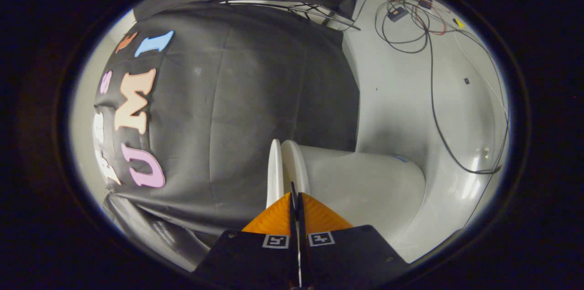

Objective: Open the toilet lid.

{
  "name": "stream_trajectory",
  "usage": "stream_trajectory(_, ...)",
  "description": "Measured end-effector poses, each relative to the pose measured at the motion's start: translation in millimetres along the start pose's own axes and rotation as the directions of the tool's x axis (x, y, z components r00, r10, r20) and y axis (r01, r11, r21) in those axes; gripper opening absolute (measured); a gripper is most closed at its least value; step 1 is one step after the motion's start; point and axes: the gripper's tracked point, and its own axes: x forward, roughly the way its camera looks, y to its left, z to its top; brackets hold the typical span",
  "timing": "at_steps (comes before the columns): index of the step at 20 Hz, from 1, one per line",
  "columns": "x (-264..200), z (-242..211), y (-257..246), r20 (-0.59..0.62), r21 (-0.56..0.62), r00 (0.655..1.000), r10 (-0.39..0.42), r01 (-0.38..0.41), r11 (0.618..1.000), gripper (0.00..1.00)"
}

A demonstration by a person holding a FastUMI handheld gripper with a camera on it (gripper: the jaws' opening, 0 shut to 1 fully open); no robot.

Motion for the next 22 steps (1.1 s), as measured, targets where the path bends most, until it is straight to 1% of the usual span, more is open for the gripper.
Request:
stream_trajectory(6,-12,-4,53,-0.009,-0.137,0.999,0.031,-0.032,0.990,0.01)
stream_trajectory(10,-19,-12,91,-0.004,-0.255,0.999,0.043,-0.042,0.966,0.02)
stream_trajectory(13,-27,-21,125,-0.020,-0.359,0.998,0.065,-0.068,0.931,0.02)
stream_trajectory(18,-38,-45,175,-0.033,-0.502,0.997,0.074,-0.081,0.861,0.03)
stream_trajectory(22,-42,-72,214,-0.038,-0.611,0.997,0.067,-0.077,0.788,0.05)
